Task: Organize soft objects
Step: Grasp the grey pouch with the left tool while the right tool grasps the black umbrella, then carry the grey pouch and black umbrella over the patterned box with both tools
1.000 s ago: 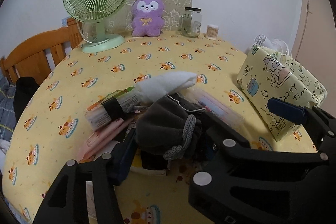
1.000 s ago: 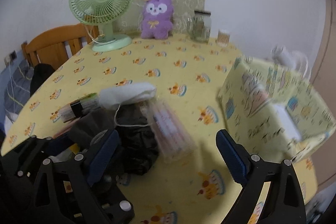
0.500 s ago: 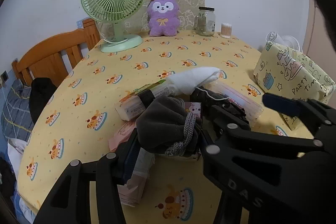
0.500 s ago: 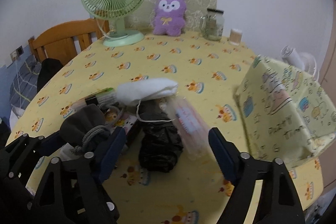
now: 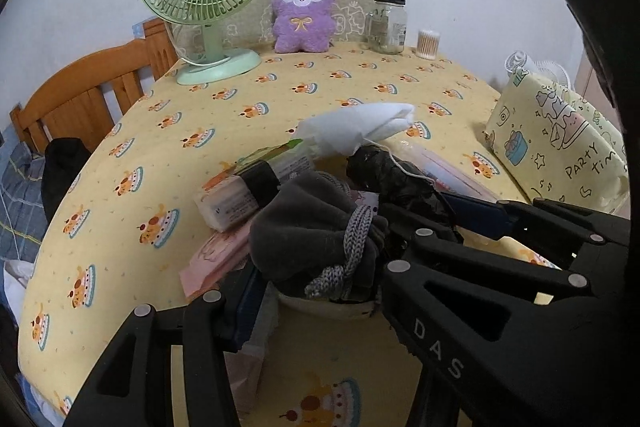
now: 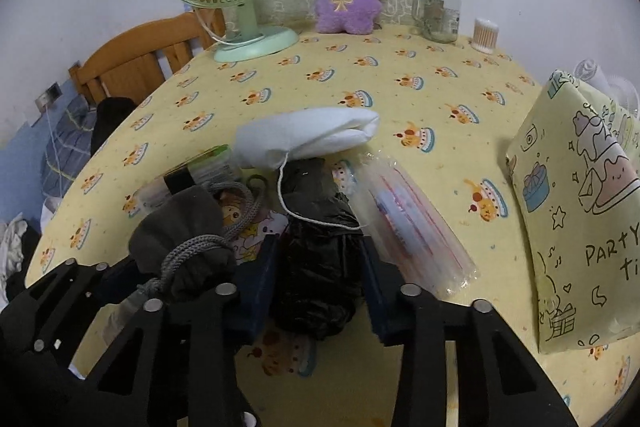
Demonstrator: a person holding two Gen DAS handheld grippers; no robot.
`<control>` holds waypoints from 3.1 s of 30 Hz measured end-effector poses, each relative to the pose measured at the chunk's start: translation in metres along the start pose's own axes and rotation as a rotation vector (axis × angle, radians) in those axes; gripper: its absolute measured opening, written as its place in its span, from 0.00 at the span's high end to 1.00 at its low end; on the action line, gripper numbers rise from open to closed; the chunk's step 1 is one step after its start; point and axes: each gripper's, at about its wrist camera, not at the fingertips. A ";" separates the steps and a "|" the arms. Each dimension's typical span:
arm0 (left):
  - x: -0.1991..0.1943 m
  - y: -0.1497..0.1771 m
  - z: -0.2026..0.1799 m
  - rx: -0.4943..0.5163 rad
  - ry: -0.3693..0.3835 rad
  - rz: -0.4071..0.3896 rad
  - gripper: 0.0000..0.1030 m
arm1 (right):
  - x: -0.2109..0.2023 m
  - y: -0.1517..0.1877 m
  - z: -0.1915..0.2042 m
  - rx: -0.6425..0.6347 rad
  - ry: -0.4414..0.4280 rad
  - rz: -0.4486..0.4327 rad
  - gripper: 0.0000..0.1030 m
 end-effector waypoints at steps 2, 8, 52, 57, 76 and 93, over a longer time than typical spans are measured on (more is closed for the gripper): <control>-0.001 -0.001 -0.001 -0.008 0.009 0.025 0.46 | -0.003 -0.001 0.000 -0.004 0.006 0.009 0.61; -0.021 -0.008 -0.008 -0.021 0.026 0.017 0.46 | -0.025 -0.002 -0.002 -0.011 0.017 -0.002 0.61; -0.117 -0.086 -0.070 0.093 0.065 -0.224 0.47 | -0.168 -0.054 -0.044 0.025 0.060 -0.259 0.61; -0.112 -0.098 -0.091 0.123 0.078 -0.224 0.47 | -0.173 -0.059 -0.064 0.016 0.070 -0.281 0.61; -0.089 -0.130 -0.166 0.214 0.172 -0.244 0.47 | -0.183 -0.072 -0.147 0.066 0.183 -0.310 0.61; -0.033 -0.132 -0.210 0.259 0.245 -0.139 0.46 | -0.148 -0.064 -0.208 0.160 0.270 -0.228 0.61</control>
Point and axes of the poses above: each gripper's, at about its wrist camera, not at the fingertips, and x roughly the way its jaws point, z to its left, y to its underside, and after that the axes turned 6 degrees about x, right-handed
